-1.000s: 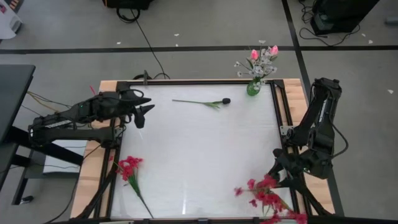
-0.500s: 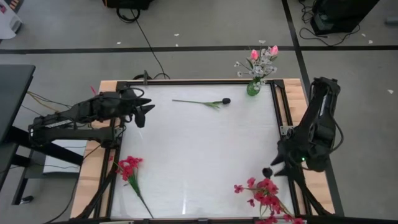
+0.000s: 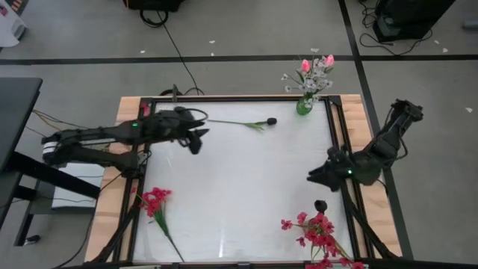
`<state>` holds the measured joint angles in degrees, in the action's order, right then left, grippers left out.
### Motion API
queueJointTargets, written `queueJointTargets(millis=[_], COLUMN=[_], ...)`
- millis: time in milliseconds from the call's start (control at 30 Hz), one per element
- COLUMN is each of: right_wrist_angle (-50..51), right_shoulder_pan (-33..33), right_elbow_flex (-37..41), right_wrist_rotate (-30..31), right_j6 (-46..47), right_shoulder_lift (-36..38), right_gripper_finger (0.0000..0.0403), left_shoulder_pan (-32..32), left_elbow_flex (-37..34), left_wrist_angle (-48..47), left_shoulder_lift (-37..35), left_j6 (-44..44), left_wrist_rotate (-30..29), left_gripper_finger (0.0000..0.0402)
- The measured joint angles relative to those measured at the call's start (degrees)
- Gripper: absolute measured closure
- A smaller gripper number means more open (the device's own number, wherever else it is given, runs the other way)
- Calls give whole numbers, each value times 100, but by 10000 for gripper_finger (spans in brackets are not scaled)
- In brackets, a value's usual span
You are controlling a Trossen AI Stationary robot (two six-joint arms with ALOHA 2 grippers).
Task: Sort flowers into vase by color
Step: Put the black flower into the red vase
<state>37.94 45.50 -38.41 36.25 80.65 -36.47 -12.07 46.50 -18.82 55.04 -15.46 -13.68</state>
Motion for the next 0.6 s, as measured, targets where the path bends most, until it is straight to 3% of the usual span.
queueJointTargets(millis=[100, 267, 400, 600], right_wrist_angle=[-477, -1452, -1709, -1960], right_shoulder_pan=[-537, -1175, -1497, -1919], right_elbow_flex=[0, -2, -2, -2], right_wrist_rotate=[-76, -108, -178, -237], right_j6=[80, -75, -15, 304], right_shoulder_lift=[-15, -215, -504, -1039], right_gripper_finger=[159, 159, 159, 159], left_shoulder_pan=[-225, -958, -1496, -1801], left_elbow_flex=[0, 8, 353, 1572], left_wrist_angle=[702, 1400, 1453, 887], left_shoulder_lift=[627, 1600, 2401, 3868], left_j6=[237, 804, 1247, 2255], left_wrist_rotate=[139, 1342, 1947, 2148], left_gripper_finger=[235, 235, 235, 235])
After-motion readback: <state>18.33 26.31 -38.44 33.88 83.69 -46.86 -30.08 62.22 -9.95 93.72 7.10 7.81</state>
